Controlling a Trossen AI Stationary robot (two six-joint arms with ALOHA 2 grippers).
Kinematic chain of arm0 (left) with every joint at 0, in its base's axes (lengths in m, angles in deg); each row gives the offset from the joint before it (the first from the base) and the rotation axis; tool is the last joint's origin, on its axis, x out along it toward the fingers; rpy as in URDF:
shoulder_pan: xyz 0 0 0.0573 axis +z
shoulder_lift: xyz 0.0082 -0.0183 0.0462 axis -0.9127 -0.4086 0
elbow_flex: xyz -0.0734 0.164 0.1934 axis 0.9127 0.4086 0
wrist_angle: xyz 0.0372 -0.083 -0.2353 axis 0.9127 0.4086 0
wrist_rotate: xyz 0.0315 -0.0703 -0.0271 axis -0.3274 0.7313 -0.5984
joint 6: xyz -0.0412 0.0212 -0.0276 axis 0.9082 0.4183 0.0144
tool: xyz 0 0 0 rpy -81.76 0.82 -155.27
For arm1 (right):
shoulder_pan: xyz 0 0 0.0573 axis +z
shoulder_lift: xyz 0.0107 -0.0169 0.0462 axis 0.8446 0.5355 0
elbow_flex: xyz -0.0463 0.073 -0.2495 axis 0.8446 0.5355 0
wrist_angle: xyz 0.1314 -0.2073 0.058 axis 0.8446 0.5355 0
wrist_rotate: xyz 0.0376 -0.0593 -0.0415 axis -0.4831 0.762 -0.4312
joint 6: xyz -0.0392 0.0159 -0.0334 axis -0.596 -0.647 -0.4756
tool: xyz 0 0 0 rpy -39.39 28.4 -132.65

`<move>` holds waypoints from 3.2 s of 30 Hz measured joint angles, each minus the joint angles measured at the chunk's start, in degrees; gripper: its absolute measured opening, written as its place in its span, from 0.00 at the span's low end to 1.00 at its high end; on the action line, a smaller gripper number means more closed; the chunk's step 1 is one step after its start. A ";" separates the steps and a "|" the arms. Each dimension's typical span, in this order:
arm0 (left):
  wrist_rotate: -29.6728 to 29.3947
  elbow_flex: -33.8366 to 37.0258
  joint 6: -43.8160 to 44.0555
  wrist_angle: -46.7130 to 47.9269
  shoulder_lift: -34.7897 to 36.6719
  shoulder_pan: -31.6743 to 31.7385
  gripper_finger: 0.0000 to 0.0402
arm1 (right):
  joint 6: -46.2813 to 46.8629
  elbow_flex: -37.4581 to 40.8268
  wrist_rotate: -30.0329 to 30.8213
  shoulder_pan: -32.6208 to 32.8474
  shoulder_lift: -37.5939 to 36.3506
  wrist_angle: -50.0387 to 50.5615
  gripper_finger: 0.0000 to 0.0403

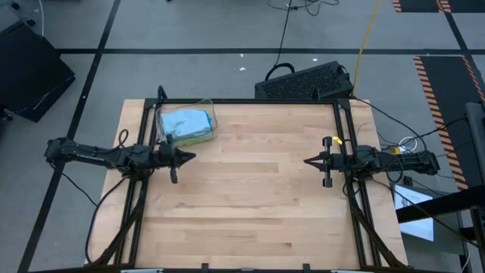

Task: Fold microfiber towels
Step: Return to Home Position

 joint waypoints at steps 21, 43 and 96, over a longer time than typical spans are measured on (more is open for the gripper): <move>-1.08 5.46 -9.35 3.22 17.56 -0.01 0.00 | 0.00 -0.01 0.02 0.00 0.02 -0.01 0.00; 4.25 5.44 -15.63 4.04 21.54 -0.09 0.00 | 0.01 0.00 0.04 0.02 0.02 -0.22 0.00; 13.73 5.53 -12.18 4.29 20.84 6.99 0.02 | 0.00 -0.01 0.03 0.02 0.02 -0.27 0.00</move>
